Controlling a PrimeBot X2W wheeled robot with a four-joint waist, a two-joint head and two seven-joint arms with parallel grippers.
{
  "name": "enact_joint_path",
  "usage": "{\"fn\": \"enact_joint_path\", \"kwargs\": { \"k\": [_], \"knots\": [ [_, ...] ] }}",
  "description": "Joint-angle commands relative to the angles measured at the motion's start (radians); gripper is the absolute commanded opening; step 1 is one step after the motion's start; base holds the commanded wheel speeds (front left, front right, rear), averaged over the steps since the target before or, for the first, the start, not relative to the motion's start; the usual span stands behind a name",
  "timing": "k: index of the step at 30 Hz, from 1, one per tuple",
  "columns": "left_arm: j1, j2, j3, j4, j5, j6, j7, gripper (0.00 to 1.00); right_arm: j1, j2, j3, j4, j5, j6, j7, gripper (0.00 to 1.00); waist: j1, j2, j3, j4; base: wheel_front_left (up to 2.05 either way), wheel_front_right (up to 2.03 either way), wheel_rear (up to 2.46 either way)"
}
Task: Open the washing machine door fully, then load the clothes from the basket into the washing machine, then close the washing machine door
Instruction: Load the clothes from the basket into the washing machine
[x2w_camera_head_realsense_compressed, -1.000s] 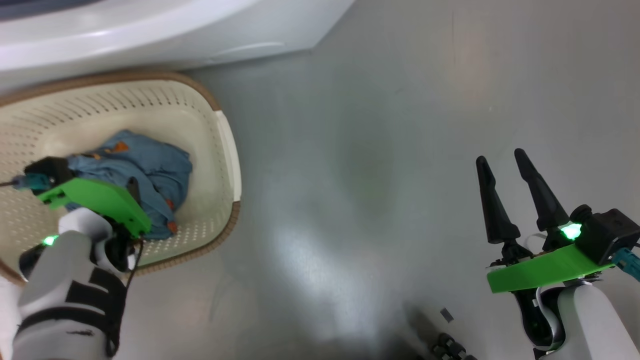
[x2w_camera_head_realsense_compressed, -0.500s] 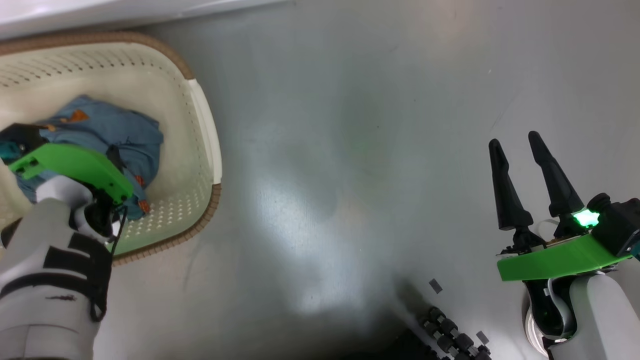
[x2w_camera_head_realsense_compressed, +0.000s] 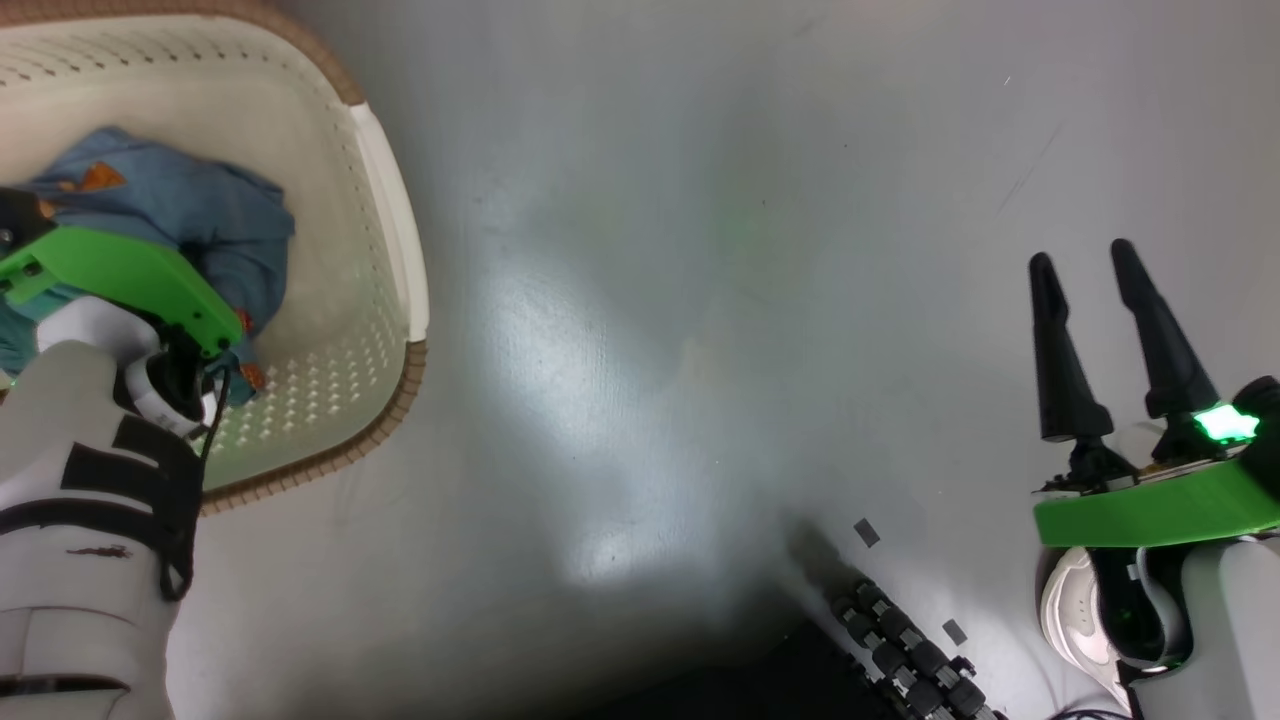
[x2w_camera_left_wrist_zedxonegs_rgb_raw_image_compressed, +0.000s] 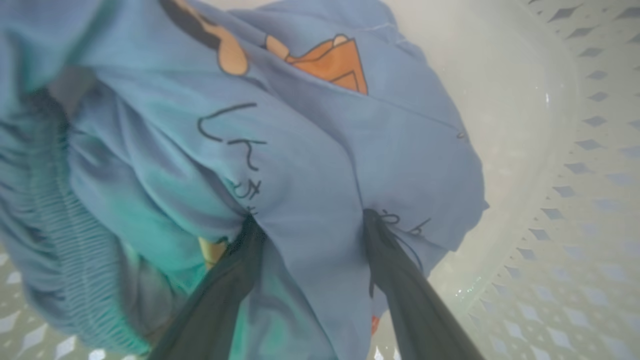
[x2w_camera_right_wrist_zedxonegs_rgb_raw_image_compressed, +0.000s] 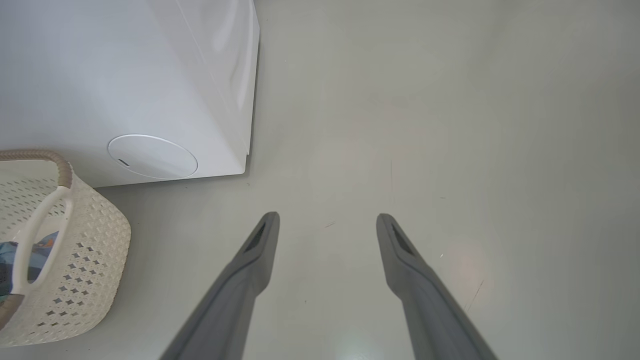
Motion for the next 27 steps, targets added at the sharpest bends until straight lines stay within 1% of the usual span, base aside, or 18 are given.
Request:
{"fn": "enact_joint_path", "kwargs": {
  "k": [1,12,13,14,15,23,27],
  "knots": [
    [0.024,0.027,0.009,0.000,0.007,0.011,-0.004,1.00,0.044,-0.019,0.002,-0.025,0.008,0.010,-0.005,1.00,0.0000,0.0000,0.018,-0.001,0.00,0.00,0.00],
    [0.002,0.021,-0.014,0.005,0.013,0.009,-0.030,1.00,0.062,-0.040,-0.029,-0.063,0.004,0.010,-0.005,1.00,0.0000,0.0000,0.046,-0.001,0.00,0.00,0.00],
    [0.003,0.022,-0.022,0.005,0.019,0.007,-0.033,0.95,0.064,-0.040,-0.032,-0.065,0.005,0.010,-0.005,1.00,0.0000,0.0000,0.046,-0.001,0.00,0.00,0.00],
    [0.003,0.022,-0.026,0.005,0.023,0.007,-0.045,0.42,0.066,-0.040,-0.035,-0.066,0.006,0.010,-0.005,1.00,0.0000,0.0000,0.046,-0.001,0.00,0.00,0.00],
    [0.005,0.021,-0.031,0.005,0.027,0.007,-0.054,0.00,0.067,-0.041,-0.039,-0.065,0.007,0.010,-0.005,1.00,0.0000,0.0000,0.047,-0.001,0.00,0.00,0.00],
    [0.024,0.010,-0.053,0.007,0.035,-0.012,-0.084,0.00,0.058,-0.043,-0.044,-0.062,0.007,0.010,-0.005,1.00,0.0000,0.0000,0.034,0.008,0.00,0.00,0.00],
    [0.042,-0.007,-0.056,0.007,0.030,-0.027,-0.119,0.00,0.056,-0.045,-0.044,-0.056,0.008,0.010,-0.005,1.00,0.0000,0.0000,0.007,0.030,0.00,0.00,0.00]
  ]
}}
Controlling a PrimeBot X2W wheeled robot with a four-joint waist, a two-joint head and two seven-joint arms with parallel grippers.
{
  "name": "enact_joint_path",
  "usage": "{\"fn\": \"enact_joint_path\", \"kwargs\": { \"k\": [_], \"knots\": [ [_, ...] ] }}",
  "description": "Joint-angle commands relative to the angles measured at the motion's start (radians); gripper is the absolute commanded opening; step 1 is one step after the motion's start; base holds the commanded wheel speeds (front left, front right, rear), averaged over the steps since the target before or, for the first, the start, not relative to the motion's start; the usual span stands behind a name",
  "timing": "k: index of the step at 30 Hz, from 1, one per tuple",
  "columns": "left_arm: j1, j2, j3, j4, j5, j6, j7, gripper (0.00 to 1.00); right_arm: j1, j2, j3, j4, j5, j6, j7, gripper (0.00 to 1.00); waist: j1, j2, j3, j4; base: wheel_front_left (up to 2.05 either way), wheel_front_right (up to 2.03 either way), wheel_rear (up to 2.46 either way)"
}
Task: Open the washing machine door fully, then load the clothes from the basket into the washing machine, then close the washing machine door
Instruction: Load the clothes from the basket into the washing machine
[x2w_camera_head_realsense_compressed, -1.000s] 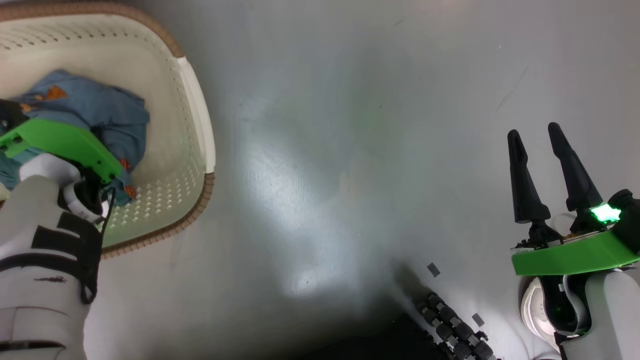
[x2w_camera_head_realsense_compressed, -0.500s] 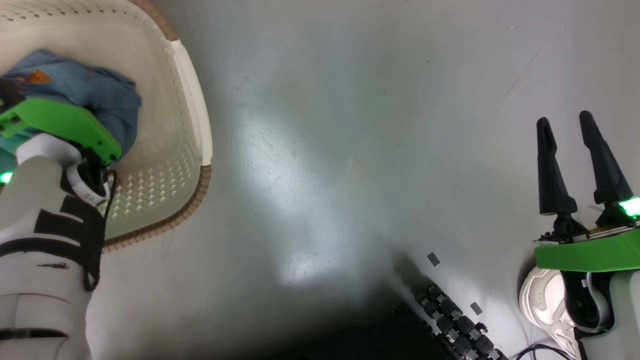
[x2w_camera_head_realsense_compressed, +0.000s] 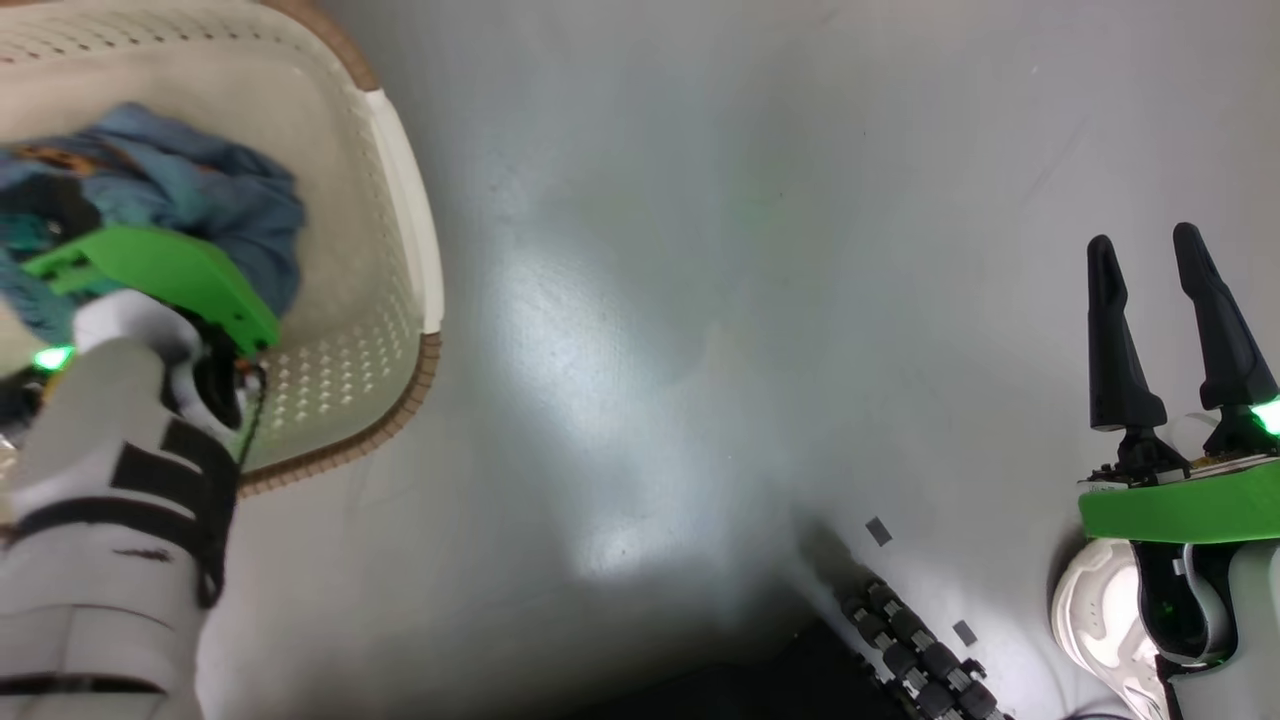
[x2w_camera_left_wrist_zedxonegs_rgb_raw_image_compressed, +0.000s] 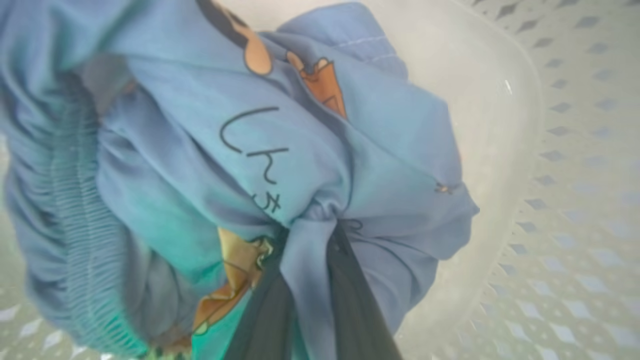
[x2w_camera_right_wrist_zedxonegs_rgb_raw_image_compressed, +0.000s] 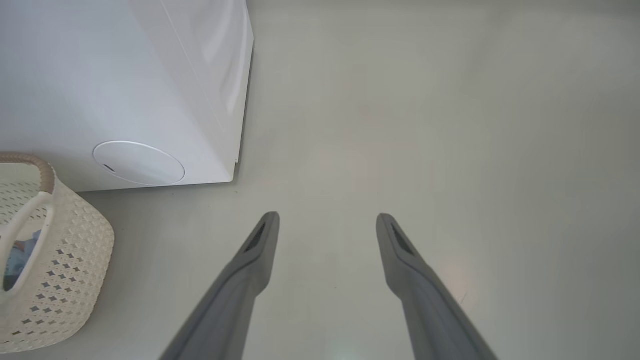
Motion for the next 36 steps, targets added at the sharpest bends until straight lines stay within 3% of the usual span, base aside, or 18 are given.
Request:
{"fn": "enact_joint_path", "kwargs": {
  "k": [1,10,16,28,36],
  "knots": [
    [0.056,0.020,0.007,-0.003,0.005,-0.002,-0.013,0.00,0.047,-0.019,0.011,-0.012,0.007,0.010,-0.005,1.00,0.0000,-0.0001,-0.020,0.018,0.00,0.00,0.00],
    [0.143,-0.011,-0.014,-0.004,0.012,-0.037,-0.179,0.00,0.039,-0.006,0.014,0.004,0.003,0.010,-0.005,1.00,0.0000,-0.0001,-0.133,0.062,0.00,0.00,0.00],
    [0.230,-0.041,-0.002,-0.056,0.001,-0.043,-0.222,0.00,0.050,-0.002,0.031,0.008,-0.012,0.010,-0.005,1.00,0.0000,-0.0001,-0.242,0.090,0.00,0.00,0.00],
    [0.573,-0.062,0.035,-0.509,0.131,0.042,-0.224,0.00,0.115,0.003,0.073,0.037,-0.048,0.010,-0.005,1.00,0.0000,-0.0001,-0.509,0.143,0.00,0.00,0.00],
    [0.761,-0.063,-0.046,-0.699,0.077,0.071,-0.224,0.00,0.185,0.006,0.107,0.058,-0.077,0.010,-0.005,1.00,0.0000,-0.0001,-0.692,0.173,0.00,0.00,0.00]
  ]
}}
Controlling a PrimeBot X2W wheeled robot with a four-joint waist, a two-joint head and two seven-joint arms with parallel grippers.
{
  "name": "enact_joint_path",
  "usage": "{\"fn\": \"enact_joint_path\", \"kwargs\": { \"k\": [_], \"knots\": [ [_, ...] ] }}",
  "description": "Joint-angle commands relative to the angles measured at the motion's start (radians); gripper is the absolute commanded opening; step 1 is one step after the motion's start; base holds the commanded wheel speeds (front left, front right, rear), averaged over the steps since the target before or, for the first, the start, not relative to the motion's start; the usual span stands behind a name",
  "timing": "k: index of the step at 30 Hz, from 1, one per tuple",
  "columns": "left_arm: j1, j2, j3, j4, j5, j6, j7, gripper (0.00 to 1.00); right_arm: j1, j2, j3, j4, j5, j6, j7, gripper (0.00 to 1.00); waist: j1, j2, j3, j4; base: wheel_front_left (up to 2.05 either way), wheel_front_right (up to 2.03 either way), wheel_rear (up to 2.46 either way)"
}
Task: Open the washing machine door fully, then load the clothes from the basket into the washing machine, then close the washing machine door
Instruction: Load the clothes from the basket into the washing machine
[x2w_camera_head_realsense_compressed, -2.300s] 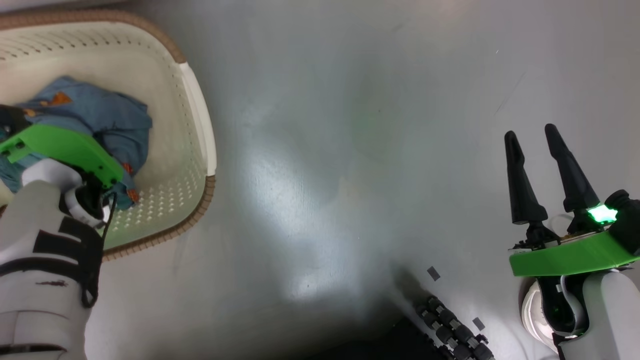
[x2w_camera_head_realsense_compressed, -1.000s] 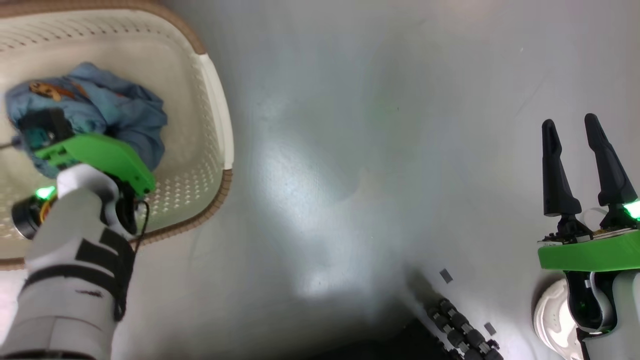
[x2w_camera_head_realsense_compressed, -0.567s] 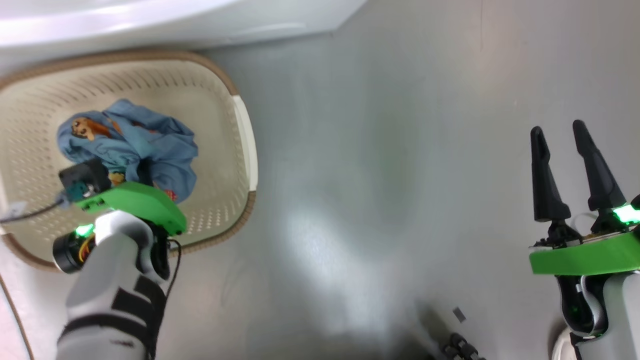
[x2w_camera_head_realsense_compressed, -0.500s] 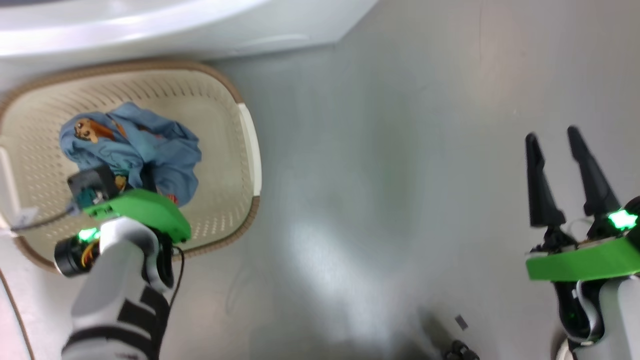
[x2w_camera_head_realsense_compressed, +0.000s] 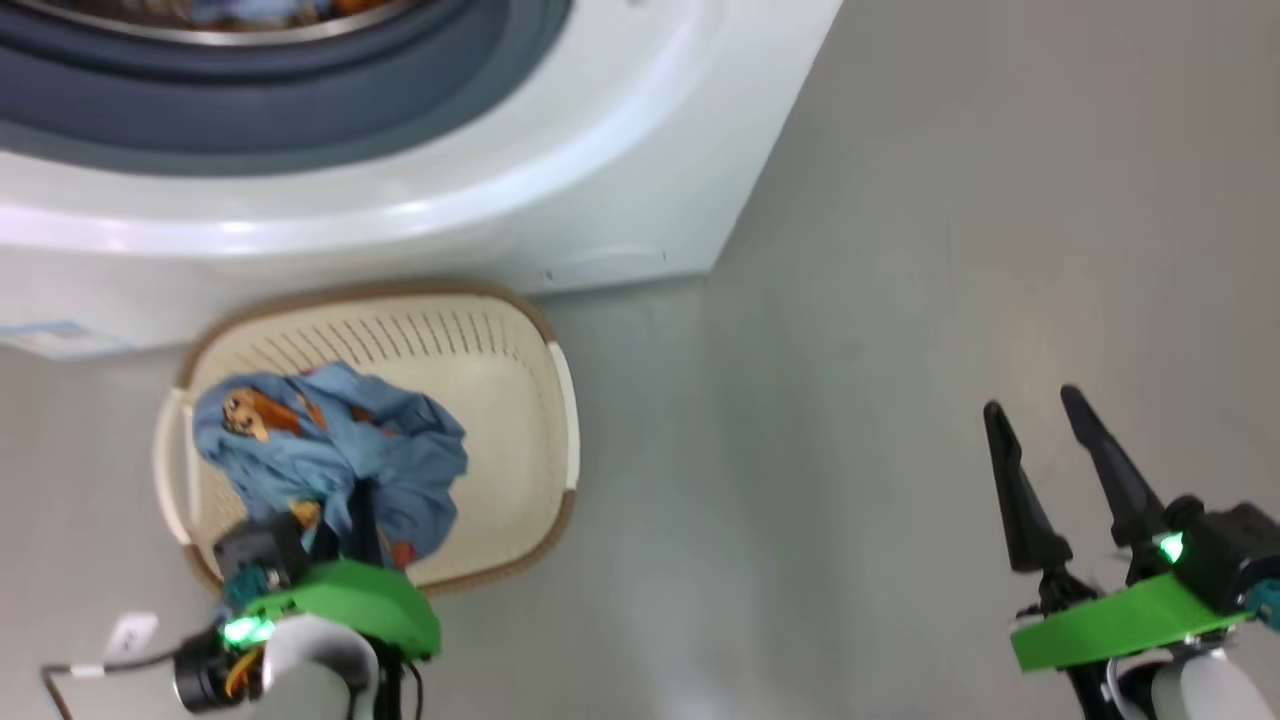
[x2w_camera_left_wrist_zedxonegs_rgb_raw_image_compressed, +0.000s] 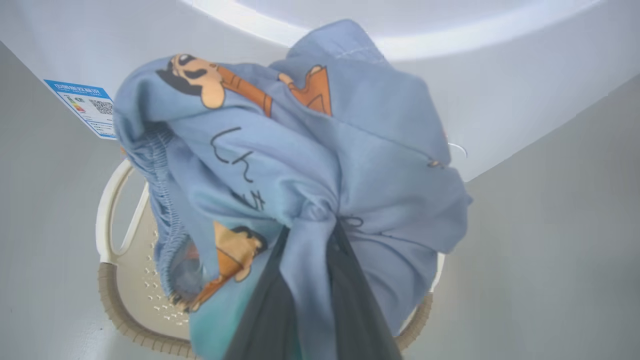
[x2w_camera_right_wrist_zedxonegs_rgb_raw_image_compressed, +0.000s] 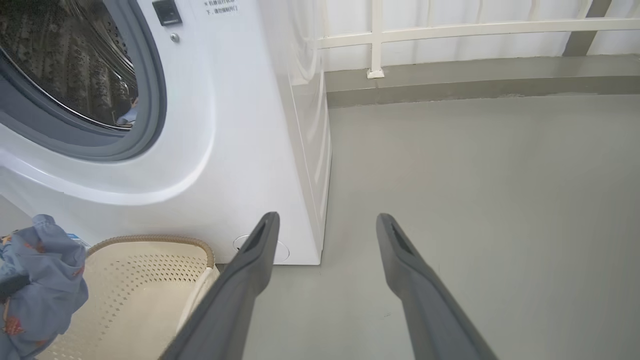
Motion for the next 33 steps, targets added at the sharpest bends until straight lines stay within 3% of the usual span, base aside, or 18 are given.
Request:
{"fn": "enact_joint_path", "kwargs": {
  "k": [1,13,21,33],
  "knots": [
    [0.063,0.017,0.011,-0.066,-0.009,0.015,-0.010,0.00,0.046,-0.008,0.025,-0.013,-0.015,0.010,-0.005,1.00,0.0000,0.0000,-0.175,0.050,0.00,0.00,0.00],
    [0.295,0.017,-0.027,-0.349,0.074,0.069,-0.010,0.00,0.158,0.008,0.039,0.000,-0.055,0.010,-0.005,1.00,0.0000,0.0000,-0.365,0.094,0.00,0.00,0.00],
    [0.450,0.017,-0.026,-0.504,0.139,0.055,-0.010,0.00,0.242,0.025,0.029,0.005,-0.081,0.010,-0.005,1.00,0.0000,0.0000,-0.479,0.116,0.00,0.00,0.00],
    [0.560,0.017,0.002,-0.649,0.177,0.048,-0.010,0.00,0.263,0.039,0.040,-0.005,-0.100,0.010,-0.005,1.00,0.0000,0.0000,-0.522,0.105,0.00,0.00,0.00]
  ]
}}
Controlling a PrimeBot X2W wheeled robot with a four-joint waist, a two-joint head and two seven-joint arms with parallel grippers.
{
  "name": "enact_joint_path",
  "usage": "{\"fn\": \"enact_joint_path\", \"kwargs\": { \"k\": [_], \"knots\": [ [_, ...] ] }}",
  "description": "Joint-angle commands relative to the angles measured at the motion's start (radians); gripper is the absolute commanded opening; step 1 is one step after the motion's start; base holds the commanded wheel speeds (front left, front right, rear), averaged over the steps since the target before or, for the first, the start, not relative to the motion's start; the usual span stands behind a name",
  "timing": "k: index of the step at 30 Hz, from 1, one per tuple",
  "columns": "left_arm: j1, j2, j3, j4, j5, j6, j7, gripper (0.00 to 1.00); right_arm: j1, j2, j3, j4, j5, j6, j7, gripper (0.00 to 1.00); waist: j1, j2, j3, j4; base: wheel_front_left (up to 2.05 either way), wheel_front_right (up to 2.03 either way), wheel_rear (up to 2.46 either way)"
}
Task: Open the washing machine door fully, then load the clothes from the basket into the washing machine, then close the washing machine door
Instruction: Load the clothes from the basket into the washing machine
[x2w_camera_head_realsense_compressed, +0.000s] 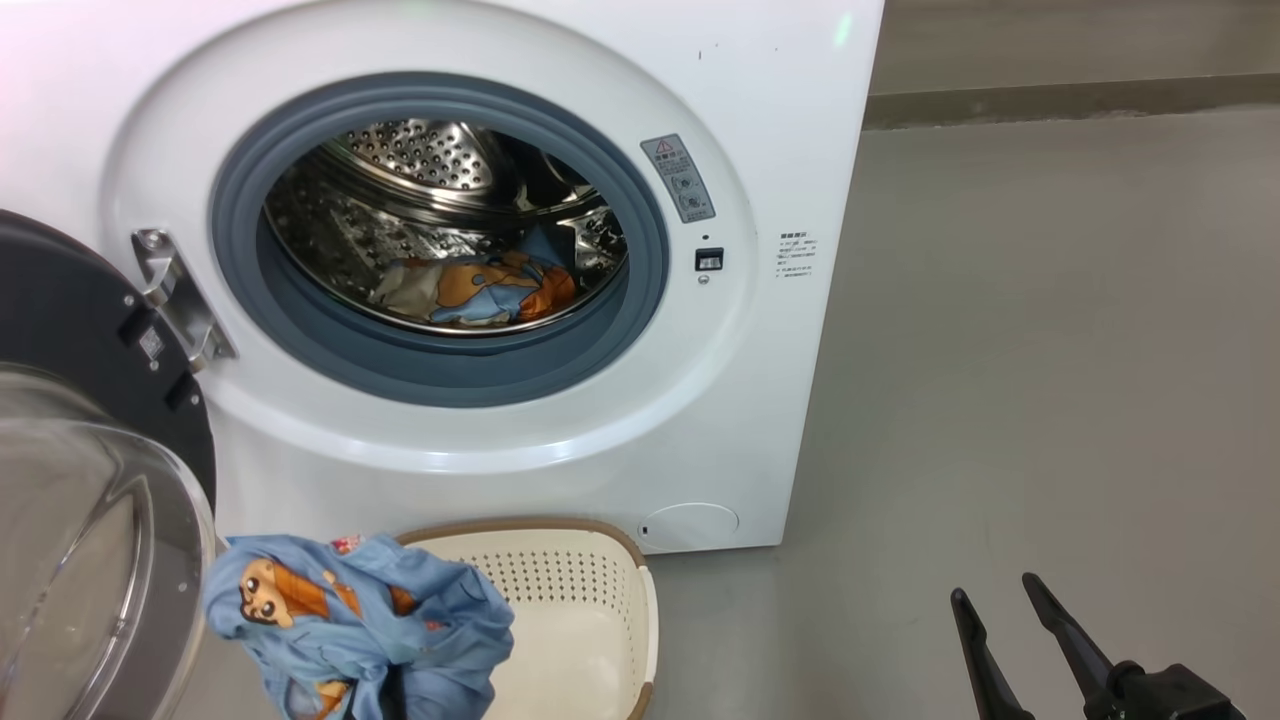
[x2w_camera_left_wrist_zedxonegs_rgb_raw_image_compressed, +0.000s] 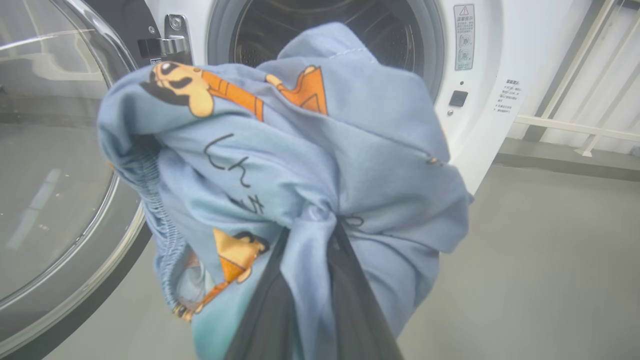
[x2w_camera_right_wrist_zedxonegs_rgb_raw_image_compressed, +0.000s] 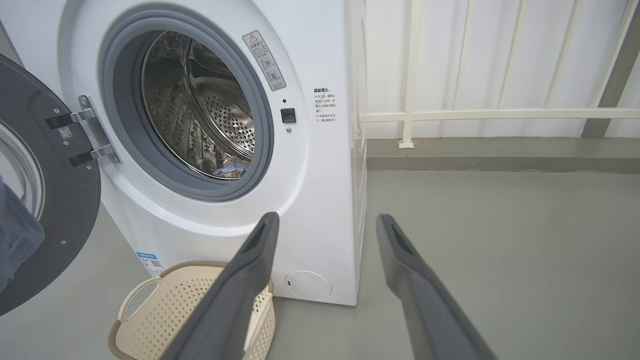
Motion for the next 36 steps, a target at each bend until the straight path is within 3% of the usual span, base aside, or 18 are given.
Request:
{"fn": "enact_joint_path", "kwargs": {
  "k": [1,12,18,30,36],
  "knots": [
    [-0.020,0.002,0.037,-0.041,0.014,-0.004,-0.009,0.00,-0.003,-0.010,0.023,-0.027,-0.012,0.010,-0.005,1.00,0.0000,0.0000,-0.002,-0.003,0.00,0.00,0.00],
    [-0.013,0.002,0.052,-0.069,0.015,-0.001,-0.009,0.00,0.002,0.001,0.016,-0.032,-0.015,0.010,-0.005,1.00,0.0000,0.0000,0.003,-0.015,0.00,0.00,0.00],
    [-0.068,0.002,0.052,-0.052,0.029,-0.024,-0.009,0.00,-0.008,0.005,0.023,-0.034,-0.010,0.010,-0.005,1.00,0.0000,0.0000,0.031,-0.023,0.00,0.00,0.00],
    [-0.353,0.002,0.039,0.121,0.063,-0.087,-0.009,0.00,-0.078,0.023,0.032,-0.040,0.023,0.010,-0.005,1.00,0.0000,0.0000,0.202,-0.082,0.00,0.00,0.00],
    [-0.556,0.006,0.066,0.239,0.116,-0.089,-0.009,0.00,-0.144,0.018,0.038,-0.039,0.046,0.010,-0.005,1.00,0.0000,0.0000,0.326,-0.126,0.00,0.00,0.00]
  ]
}}
